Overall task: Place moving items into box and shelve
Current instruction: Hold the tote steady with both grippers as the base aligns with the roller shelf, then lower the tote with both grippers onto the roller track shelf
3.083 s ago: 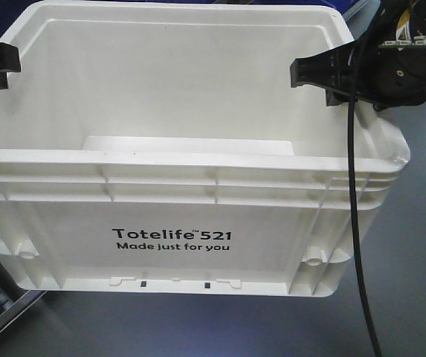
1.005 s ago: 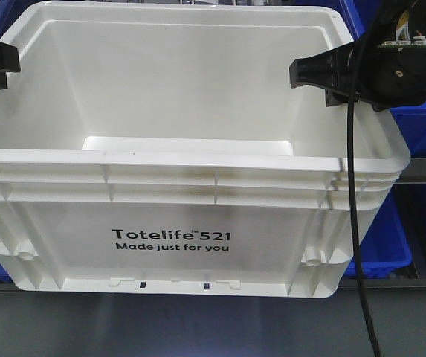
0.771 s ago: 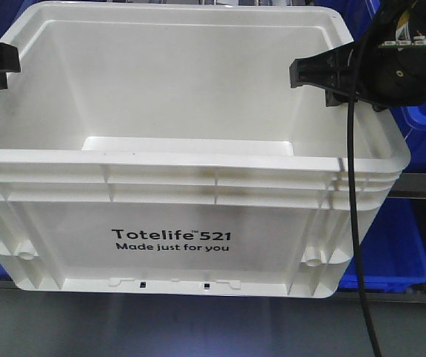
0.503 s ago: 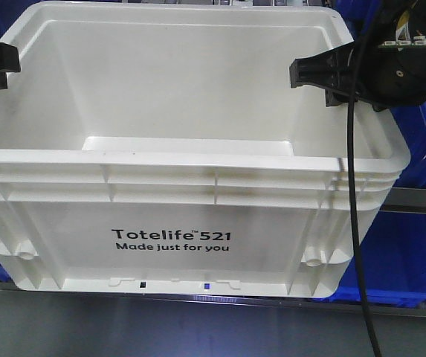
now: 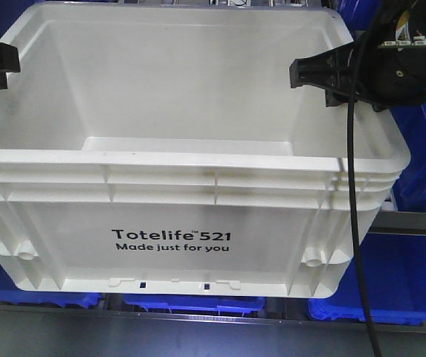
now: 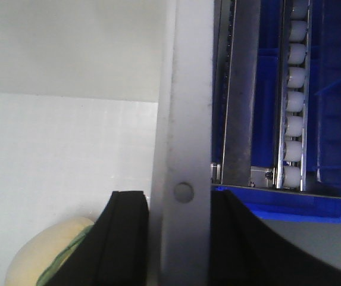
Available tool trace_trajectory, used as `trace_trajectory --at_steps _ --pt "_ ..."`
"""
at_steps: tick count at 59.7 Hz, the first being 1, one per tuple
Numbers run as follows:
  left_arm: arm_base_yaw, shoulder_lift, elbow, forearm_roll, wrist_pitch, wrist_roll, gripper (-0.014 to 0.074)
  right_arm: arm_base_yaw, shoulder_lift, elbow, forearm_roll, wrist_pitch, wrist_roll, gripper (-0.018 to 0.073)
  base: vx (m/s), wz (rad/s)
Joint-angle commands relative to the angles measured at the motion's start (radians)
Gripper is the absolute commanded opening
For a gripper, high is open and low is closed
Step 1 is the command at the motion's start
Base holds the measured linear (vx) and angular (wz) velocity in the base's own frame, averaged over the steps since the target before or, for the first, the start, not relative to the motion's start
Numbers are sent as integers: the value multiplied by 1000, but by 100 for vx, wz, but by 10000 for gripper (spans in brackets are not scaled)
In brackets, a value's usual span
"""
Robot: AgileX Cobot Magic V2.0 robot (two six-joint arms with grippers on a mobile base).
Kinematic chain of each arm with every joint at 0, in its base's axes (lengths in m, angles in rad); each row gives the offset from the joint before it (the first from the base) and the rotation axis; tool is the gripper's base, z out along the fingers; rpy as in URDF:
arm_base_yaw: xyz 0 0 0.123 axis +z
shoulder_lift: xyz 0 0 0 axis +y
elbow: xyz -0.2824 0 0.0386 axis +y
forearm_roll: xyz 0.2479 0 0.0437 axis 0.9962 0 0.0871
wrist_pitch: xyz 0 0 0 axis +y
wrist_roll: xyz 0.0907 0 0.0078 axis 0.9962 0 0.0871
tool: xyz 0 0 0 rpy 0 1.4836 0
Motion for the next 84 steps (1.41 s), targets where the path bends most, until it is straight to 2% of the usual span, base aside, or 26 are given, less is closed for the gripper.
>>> trace_trajectory --at_steps 1,41,84 --pt "-3 -36 -44 47 -128 -1 158 -3 -45 -38 -109 -65 -14 137 15 -13" --pt "-3 -35 -44 47 -128 -1 158 -3 -45 -38 -109 -65 -14 137 14 -13" --pt "-3 -35 -44 47 -128 -1 158 -3 -45 -38 -109 -65 -14 137 2 -1"
